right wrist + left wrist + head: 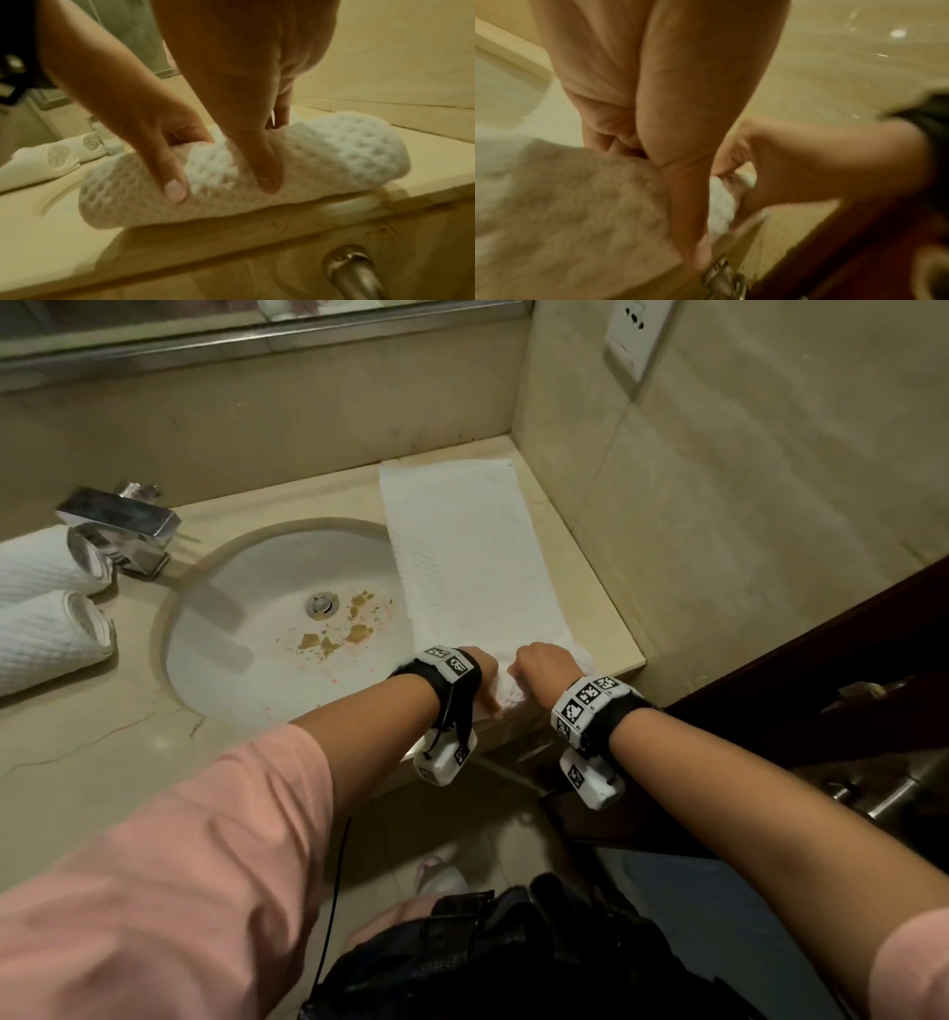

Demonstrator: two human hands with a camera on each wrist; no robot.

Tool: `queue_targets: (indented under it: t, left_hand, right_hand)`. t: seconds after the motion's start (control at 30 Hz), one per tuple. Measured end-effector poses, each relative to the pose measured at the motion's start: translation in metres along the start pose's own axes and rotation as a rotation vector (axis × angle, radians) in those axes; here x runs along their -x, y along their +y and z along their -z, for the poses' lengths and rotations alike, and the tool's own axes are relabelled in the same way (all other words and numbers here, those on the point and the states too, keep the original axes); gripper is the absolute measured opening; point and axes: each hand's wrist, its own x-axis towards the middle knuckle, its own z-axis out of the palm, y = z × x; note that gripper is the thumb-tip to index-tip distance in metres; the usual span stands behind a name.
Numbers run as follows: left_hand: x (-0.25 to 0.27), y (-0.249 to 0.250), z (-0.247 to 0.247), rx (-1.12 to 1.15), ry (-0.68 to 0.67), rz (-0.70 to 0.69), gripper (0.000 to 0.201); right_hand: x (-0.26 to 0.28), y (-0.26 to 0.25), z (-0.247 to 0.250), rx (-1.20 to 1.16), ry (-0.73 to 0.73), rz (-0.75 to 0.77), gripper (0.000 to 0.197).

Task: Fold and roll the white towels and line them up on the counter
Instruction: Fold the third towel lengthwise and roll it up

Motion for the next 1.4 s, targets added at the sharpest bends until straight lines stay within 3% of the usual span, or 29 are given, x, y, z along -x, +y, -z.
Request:
queue_targets:
  t: [0.17, 0.27, 0.37, 0.47, 0.67, 0.8, 0.87, 1.03, 1.13, 1.23, 1.4]
  left_hand:
    - [0.011, 0.007, -0.019, 0.174, 0.163, -0.031, 0.060]
    - [0.014, 0.005, -0.021, 0.243, 0.213, -0.035, 0.036]
    - [0.019, 0.007, -0.016, 0.132, 0.216, -0.037, 0.023]
    - [0.019, 0.009, -0.017, -0.029, 0.273, 0.003, 0.030]
    - [0.026, 0.030, -0.019, -0.147, 0.438, 0.058, 0.028]
    - [0.025, 0.041, -0.025, -0.237, 0.462, 0.079, 0.027]
    - [0.023, 0.042, -0.026, -0.240, 0.444, 0.089, 0.030]
    - [0.013, 0.033, -0.017, -0.046, 0.402, 0.111, 0.027]
    - [0.005, 0.024, -0.007, 0.035, 0.329, 0.095, 0.026]
    - [-0.001, 0.013, 0.005, 0.149, 0.247, 0.078, 0.023]
    - [-0.008, 0.001, 0.023, 0.167, 0.156, 0.069, 0.026]
  right_hand:
    - [-0.015, -0.001, 0.009, 0.005, -0.101, -0.016, 0.022]
    - [-0.026, 0.000, 0.014, 0.007, -0.140, -0.007, 0.024]
    - [-0.037, 0.004, 0.021, -0.001, -0.173, 0.015, 0.025]
    - [-0.042, 0.011, 0.031, 0.006, -0.257, 0.055, 0.027]
    - [-0.071, 0.033, 0.027, -0.075, -0.387, 0.081, 0.027]
    - [-0.160, 0.059, -0.037, -0.100, -0.406, 0.083, 0.054]
    - [-0.164, 0.059, -0.042, -0.099, -0.418, 0.072, 0.063]
    - [-0.185, 0.067, -0.070, -0.092, -0.393, 0.025, 0.072]
    - [-0.200, 0.074, -0.085, -0.104, -0.348, 0.064, 0.066]
    - [-0.164, 0.063, -0.048, -0.100, -0.317, 0.032, 0.072]
    - [-0.048, 0.025, 0.037, 0.065, -0.147, 0.132, 0.034]
